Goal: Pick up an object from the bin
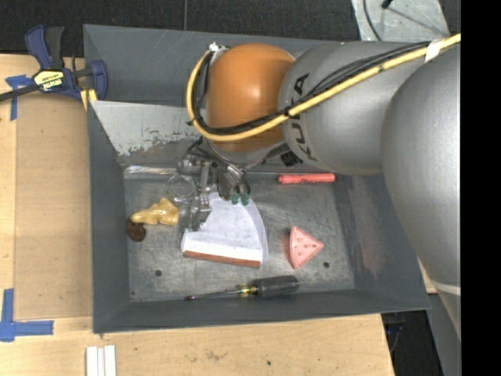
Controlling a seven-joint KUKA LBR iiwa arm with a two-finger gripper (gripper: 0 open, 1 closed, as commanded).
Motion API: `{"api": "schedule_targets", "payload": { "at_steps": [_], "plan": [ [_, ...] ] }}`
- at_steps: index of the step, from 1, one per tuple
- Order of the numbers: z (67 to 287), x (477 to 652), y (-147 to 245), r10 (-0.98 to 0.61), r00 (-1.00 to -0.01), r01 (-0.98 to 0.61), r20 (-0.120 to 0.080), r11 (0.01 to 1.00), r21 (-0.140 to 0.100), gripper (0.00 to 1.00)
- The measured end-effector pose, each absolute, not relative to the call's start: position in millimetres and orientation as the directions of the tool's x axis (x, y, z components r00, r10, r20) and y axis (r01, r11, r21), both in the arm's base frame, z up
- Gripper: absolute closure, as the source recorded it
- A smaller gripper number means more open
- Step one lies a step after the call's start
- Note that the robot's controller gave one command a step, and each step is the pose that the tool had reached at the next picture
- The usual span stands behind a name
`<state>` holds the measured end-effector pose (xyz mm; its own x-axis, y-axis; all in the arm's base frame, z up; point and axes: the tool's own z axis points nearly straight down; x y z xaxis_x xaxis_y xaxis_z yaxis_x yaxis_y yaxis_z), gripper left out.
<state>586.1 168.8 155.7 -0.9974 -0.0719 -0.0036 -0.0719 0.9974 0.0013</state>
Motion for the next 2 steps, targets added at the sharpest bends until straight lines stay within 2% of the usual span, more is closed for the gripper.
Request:
{"api": "schedule_targets", "payload": {
  "at_steps": [1,2],
  "plan": [
    [125.6,567.0,162.2,0.15,-0.989,0.15,-0.003,0.989,0.001,0.0],
    [95.6,548.6,153.4,-0.066,-0.997,-0.067,-0.05,0.998,0.006,0.0]
  ]
}}
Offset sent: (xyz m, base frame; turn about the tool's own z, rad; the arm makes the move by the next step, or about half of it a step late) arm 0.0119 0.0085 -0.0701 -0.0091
